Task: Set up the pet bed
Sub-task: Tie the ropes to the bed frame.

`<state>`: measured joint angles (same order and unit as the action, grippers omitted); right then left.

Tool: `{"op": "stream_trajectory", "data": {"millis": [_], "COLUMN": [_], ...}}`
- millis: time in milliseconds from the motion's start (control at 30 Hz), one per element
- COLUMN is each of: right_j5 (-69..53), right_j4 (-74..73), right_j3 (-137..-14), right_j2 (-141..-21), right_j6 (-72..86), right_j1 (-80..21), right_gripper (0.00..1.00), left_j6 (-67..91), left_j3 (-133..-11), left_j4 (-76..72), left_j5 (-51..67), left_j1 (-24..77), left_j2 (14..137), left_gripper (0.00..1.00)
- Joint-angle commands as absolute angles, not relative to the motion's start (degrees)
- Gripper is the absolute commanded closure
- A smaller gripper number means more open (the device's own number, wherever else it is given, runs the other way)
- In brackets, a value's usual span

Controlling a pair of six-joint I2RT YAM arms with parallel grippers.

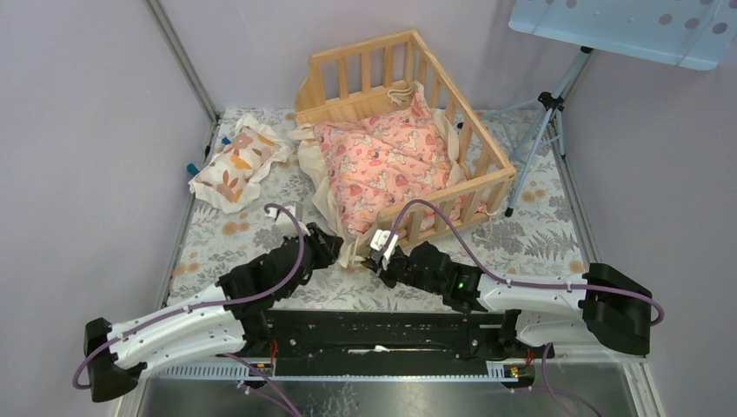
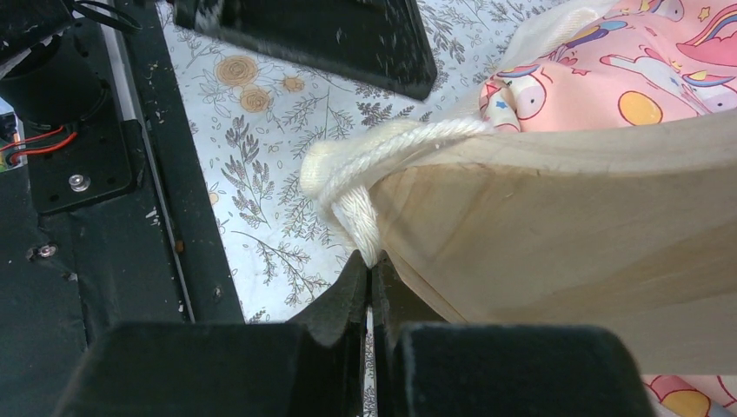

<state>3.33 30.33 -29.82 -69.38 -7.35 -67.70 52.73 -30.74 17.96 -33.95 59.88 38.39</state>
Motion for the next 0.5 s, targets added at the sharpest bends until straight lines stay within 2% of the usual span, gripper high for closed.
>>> {"op": "stream_trajectory", "data": {"millis": [0,267,467], "right_j5": [2.8,3.3,3.2], "right_j4": [32.6,32.6,32.7], "right_j3": [-32.2,-32.1,-32.0], "right_j2": [-69.3,-69.3,-69.4], "right_j6": [-6.5,-6.7,-6.5], "right_j1": [-67.2,-67.3,-67.3], "right_gripper": [1.00,1.00,1.00], "left_j6": [48.8,54.2,59.3], "left_j3": [-33.4,-33.2,-35.8], "left_j4": [12.0,13.7,21.9], "left_j5": [-28.4,-26.4,-29.2], "left_j1": [59.7,59.7,59.7], "left_j2": [41.0,40.4,37.5], "left_gripper": [0.70,0.71,0.71]}}
